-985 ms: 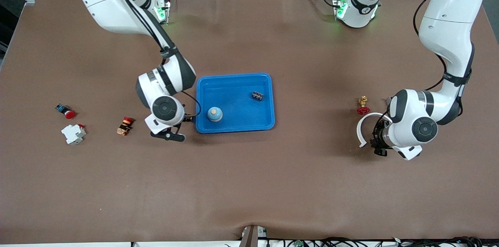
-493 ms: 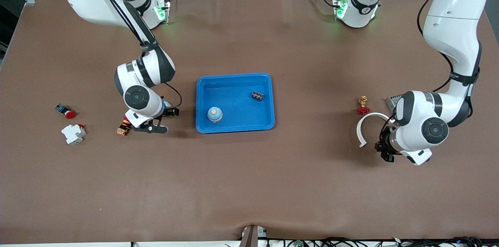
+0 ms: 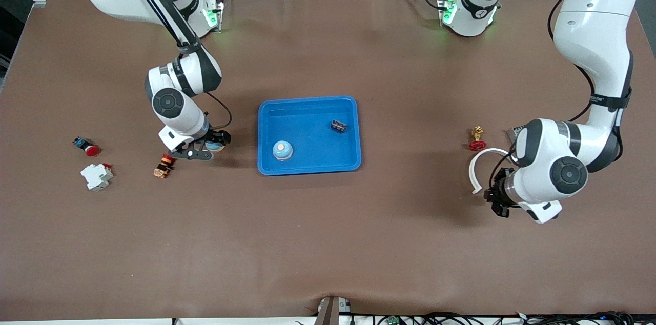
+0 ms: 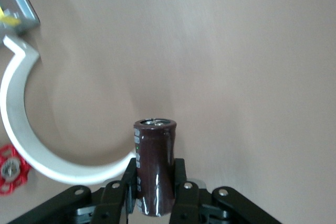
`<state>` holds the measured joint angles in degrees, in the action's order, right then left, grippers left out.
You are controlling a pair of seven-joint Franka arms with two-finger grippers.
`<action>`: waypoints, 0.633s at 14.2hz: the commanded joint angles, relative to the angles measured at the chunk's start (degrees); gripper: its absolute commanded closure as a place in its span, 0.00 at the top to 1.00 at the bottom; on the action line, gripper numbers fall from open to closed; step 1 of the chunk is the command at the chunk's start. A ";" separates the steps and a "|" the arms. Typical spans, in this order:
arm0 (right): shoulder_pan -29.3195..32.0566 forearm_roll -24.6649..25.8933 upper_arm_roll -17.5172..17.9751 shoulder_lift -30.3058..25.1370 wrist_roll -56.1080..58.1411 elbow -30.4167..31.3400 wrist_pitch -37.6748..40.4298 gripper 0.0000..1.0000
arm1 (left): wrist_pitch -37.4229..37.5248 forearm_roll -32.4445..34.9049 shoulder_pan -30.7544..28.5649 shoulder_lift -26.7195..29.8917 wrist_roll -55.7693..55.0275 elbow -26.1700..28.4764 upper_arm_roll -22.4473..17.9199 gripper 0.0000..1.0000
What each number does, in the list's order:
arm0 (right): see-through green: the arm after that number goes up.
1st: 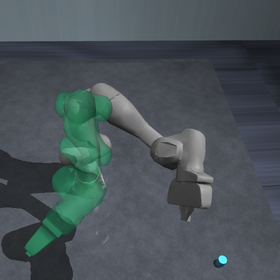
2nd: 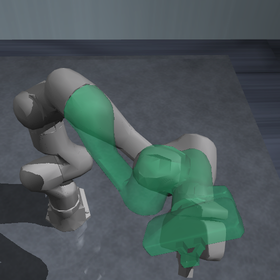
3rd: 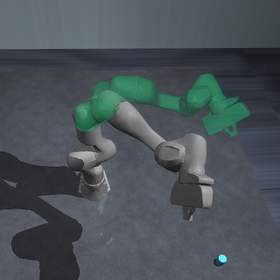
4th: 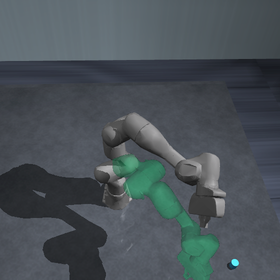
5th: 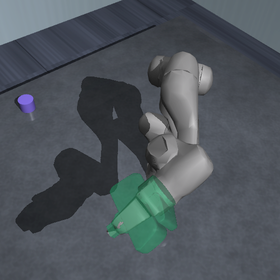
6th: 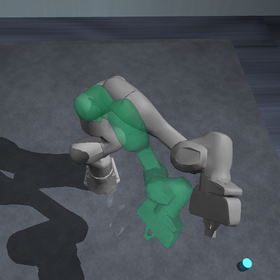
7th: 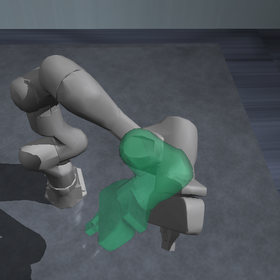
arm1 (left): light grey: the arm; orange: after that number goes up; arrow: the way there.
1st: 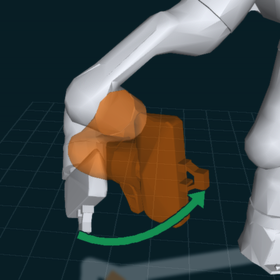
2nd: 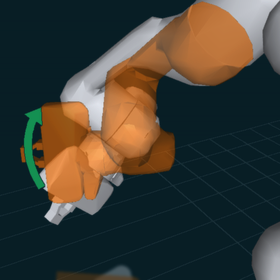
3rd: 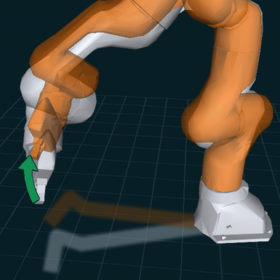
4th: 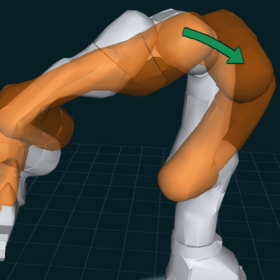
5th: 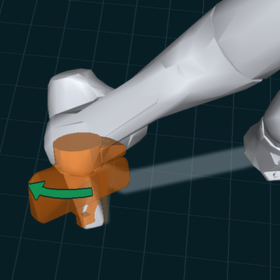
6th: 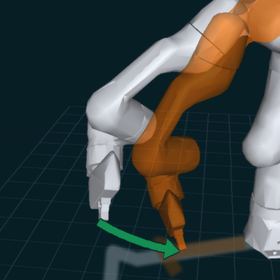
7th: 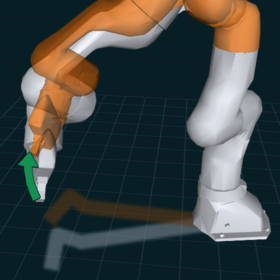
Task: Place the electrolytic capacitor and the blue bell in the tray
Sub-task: 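Grasp the second blue bell with the right gripper while the left grasps a capacitor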
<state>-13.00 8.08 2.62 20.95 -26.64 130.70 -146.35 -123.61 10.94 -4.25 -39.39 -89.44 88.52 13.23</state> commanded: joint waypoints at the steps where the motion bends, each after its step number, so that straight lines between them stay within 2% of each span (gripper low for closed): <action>1: 1.31 1.06 1.07 -2.67 -0.34 3.95 -2.96 1.00 | 1.26 0.57 0.12 0.89 -1.08 0.07 2.32 0.00; 5: 1.22 1.06 1.07 -2.41 -0.35 4.22 -3.85 1.00 | 1.18 0.57 2.58 0.28 -1.35 0.07 3.56 0.00; 6: 1.22 1.06 1.07 -2.32 -0.35 4.39 -4.46 0.93 | 1.18 0.66 2.76 0.10 -1.35 0.07 3.56 0.00; 7: 1.05 1.06 1.07 -2.23 -0.43 4.39 -4.64 0.73 | 1.18 0.66 2.93 -0.08 -1.35 0.07 3.56 0.00; 8: 0.96 1.06 1.07 -2.23 -0.43 4.39 -4.55 0.41 | 1.18 0.75 3.02 -0.25 -1.35 0.07 3.56 0.00; 9: 0.87 1.06 1.07 -2.23 -0.96 4.39 -4.47 0.04 | 1.18 0.66 3.37 -0.34 -1.44 0.07 3.56 0.00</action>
<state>-13.00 8.08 2.85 20.78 -26.65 133.23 -150.36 -123.17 10.94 -0.92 -39.64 -90.08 88.74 16.59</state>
